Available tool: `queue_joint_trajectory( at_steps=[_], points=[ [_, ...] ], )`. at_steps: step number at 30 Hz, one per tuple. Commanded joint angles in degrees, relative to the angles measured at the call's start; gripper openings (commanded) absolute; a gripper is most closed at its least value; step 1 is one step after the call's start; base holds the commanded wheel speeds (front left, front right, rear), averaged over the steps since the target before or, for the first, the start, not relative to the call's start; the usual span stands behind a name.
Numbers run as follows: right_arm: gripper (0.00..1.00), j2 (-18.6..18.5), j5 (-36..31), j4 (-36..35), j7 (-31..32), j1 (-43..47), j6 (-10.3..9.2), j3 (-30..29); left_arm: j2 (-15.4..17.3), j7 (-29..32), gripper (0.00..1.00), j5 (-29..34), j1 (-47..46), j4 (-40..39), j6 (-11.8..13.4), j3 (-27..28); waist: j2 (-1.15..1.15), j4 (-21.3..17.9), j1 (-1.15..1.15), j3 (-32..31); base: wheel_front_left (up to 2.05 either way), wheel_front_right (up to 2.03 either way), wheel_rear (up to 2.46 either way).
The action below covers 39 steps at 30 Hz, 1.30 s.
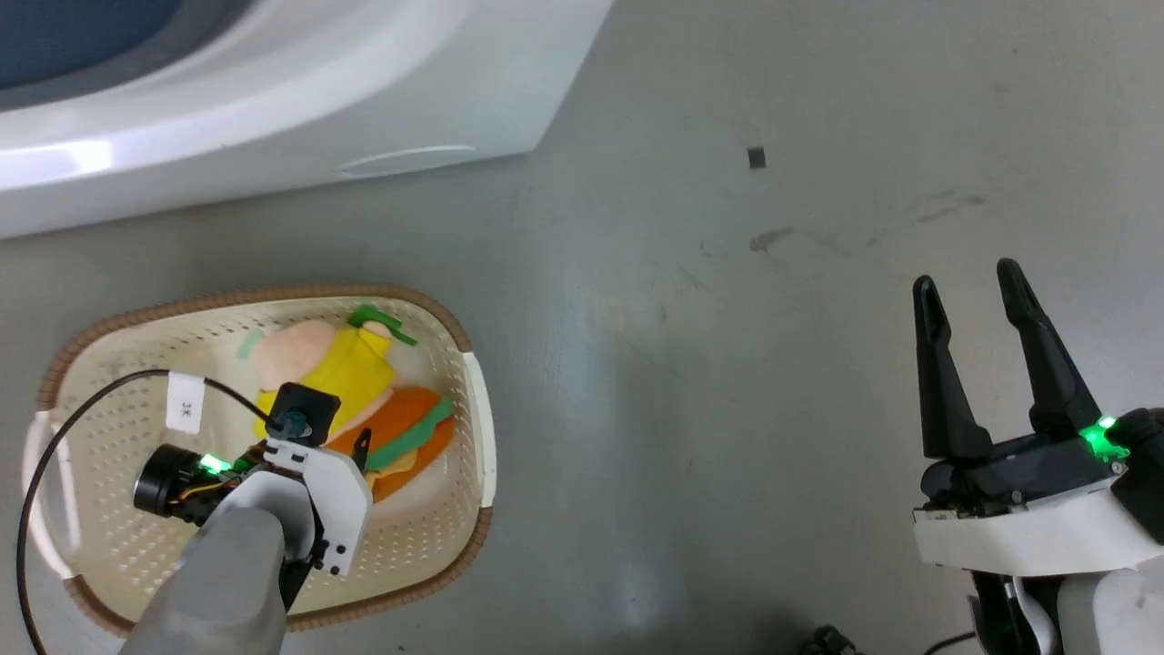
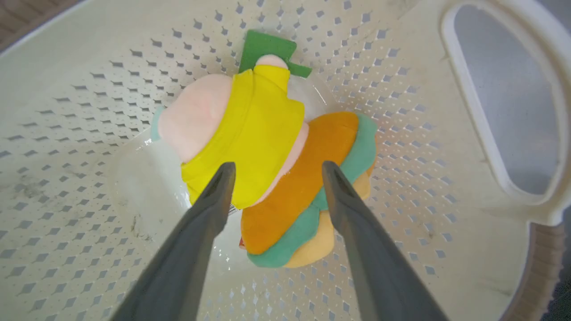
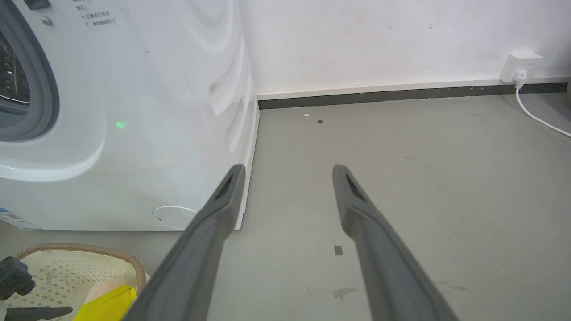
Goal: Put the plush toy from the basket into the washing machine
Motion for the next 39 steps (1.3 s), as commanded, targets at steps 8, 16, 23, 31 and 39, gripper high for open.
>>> queue_joint_trajectory(
  at_steps=[8,16,23,31,39],
  points=[
    [1.0,0.0,2.8,-1.1,-1.6,-2.5,0.03,1.3,1.9,1.2,1.0,-0.8,-5.8,6.1,-0.7,-2.8,0.0,-2.7,-0.01,6.0,0.0,0.0,0.0],
    [1.0,0.0,5.1,-2.7,-2.5,-4.0,0.03,2.2,4.4,2.2,1.0,-0.6,-10.2,10.9,-0.2,-5.6,0.0,-4.9,-0.01,11.5,0.0,0.0,0.0],
    [1.0,0.0,6.7,-4.0,-3.3,-5.0,0.03,2.4,5.7,2.9,0.07,-1.4,-14.3,15.1,0.8,-7.3,0.0,-6.2,-0.01,15.9,0.0,0.0,0.0],
    [1.0,0.0,6.3,-2.5,-3.4,-5.5,0.03,2.0,4.0,2.6,0.0,-2.4,-13.4,15.7,0.4,-8.3,0.0,-5.2,-0.01,13.5,0.0,0.0,0.0],
    [1.0,0.0,4.3,-0.1,-3.4,-4.8,0.03,1.1,1.4,-1.3,0.0,-4.5,-8.4,15.7,0.7,-7.9,0.0,-3.2,-0.01,4.8,0.0,0.0,0.0]
  ],
)
